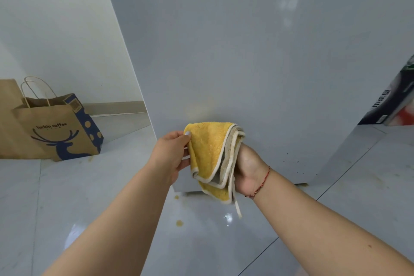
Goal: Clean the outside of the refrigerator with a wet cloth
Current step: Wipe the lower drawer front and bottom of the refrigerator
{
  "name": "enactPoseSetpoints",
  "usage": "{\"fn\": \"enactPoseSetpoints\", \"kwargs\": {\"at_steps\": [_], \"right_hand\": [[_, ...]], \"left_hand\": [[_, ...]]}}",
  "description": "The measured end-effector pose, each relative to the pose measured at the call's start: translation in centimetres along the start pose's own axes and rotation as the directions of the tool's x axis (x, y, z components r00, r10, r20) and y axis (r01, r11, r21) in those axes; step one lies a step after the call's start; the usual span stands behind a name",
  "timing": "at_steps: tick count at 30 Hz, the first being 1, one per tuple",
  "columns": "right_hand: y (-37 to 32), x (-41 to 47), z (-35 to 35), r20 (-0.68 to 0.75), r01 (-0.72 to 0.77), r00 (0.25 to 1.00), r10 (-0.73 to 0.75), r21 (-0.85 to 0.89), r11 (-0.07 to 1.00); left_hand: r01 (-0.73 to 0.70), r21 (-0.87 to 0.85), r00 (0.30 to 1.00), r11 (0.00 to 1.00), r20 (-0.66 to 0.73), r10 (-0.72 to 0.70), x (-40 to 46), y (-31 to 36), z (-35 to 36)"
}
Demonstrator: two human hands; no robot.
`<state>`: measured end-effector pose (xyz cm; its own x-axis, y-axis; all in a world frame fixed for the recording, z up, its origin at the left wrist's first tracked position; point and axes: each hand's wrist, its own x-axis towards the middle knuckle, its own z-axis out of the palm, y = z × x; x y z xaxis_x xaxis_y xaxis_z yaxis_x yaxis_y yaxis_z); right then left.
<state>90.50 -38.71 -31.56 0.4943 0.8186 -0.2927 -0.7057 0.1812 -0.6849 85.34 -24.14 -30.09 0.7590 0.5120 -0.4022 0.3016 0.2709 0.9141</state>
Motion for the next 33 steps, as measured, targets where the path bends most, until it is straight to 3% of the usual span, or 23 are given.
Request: {"fn": "enactPoseSetpoints", "kwargs": {"at_steps": [5, 9, 13, 16, 21, 24, 27, 33], "right_hand": [[-1.3, -0.5, -0.7, -0.006, -0.045, 0.999, 0.044, -0.111, 0.993], [-2.0, 0.0, -2.8, -0.197, -0.07, 0.979, 0.045, -0.12, 0.99], [-2.3, 0.7, -4.4, -0.25, -0.097, 0.968, 0.026, -0.275, 0.956], [-2.2, 0.5, -4.5, -0.181, -0.102, 0.983, 0.032, -0.397, 0.912], [-2.9, -0.8, -4.8, 0.058, -0.044, 0.995, 0.076, -0.43, 0.902], [-3.8, -1.0, -5.3, 0.036, 0.018, 0.999, 0.008, -0.68, 0.733], [-4.6, -0.9, -6.1, -0.02, 0.02, 0.996, -0.086, -0.894, 0.447], [-4.8, -0.7, -7.6, -0.131, -0.109, 0.987, -0.095, -0.972, 0.208]], "left_hand": [[-0.067, 0.144, 0.997, 0.987, 0.05, 0.061, 0.1, 0.6, 0.4], [-0.028, 0.009, 1.0, 1.0, 0.009, 0.028, 0.1, 1.2, 0.4], [0.044, 0.052, 0.987, 0.998, 0.155, -0.052, -0.1, 1.7, 0.9], [0.004, 0.137, 0.954, 0.991, 0.297, -0.045, -0.2, 2.4, 1.3], [-0.102, 0.208, 0.859, 0.973, 0.512, -0.019, -0.2, 3.7, 0.7], [-0.156, 0.33, 0.854, 0.931, 0.518, -0.04, -0.2, 4.4, -0.3], [-0.214, 0.527, 0.885, 0.822, 0.461, -0.065, 0.0, 4.6, -1.2], [-0.243, 0.819, 0.946, 0.52, 0.317, -0.058, 0.6, 3.0, -1.8]]}}
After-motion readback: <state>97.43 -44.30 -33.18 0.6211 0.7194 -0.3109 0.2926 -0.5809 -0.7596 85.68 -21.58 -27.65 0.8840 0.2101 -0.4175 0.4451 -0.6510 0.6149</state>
